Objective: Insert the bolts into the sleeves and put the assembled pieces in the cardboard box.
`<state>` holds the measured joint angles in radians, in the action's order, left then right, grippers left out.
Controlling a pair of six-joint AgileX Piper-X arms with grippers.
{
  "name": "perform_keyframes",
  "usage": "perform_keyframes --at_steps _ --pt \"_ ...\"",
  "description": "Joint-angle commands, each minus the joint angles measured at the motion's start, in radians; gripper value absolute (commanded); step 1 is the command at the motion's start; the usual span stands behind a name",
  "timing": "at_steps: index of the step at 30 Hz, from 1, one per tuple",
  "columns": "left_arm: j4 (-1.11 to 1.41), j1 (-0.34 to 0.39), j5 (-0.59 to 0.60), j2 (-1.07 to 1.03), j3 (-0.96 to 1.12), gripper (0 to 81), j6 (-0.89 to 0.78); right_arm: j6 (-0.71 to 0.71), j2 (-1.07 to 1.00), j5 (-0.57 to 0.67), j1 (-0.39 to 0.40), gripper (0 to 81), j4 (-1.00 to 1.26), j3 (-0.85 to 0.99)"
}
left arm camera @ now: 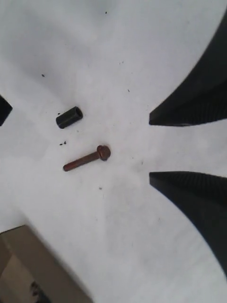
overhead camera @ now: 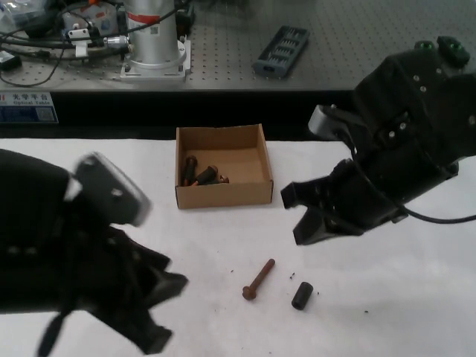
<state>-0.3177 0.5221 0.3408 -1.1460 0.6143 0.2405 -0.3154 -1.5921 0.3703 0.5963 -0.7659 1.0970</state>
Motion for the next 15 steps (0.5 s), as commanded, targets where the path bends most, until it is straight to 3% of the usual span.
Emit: perform_keyframes --at_steps 1,3,5,8,13,15 --pt "0.023 0.038 0.009 -0.066 0.036 24.3 -0.140 0.041 0.013 -0.009 -0.014 9.7 -0.036 -0.001" --pt "0.031 0.065 0.009 -0.115 0.060 24.3 -0.174 0.062 0.012 -0.009 -0.029 18.5 -0.073 -0.001" --pt "0.038 0.087 0.013 -0.162 0.092 24.3 -0.217 0.081 0.013 -0.047 -0.047 21.1 -0.119 -0.001" --pt "0.045 0.102 0.044 -0.228 0.142 24.3 -0.265 0.137 0.017 -0.119 -0.084 15.9 -0.193 -0.001" --pt "0.053 0.101 0.051 -0.332 0.194 24.3 -0.328 0.182 0.036 -0.113 -0.142 0.8 -0.214 -0.001" --pt "0.056 0.101 0.073 -0.369 0.213 24.3 -0.369 0.198 0.047 -0.114 -0.157 0.4 -0.213 -0.001"
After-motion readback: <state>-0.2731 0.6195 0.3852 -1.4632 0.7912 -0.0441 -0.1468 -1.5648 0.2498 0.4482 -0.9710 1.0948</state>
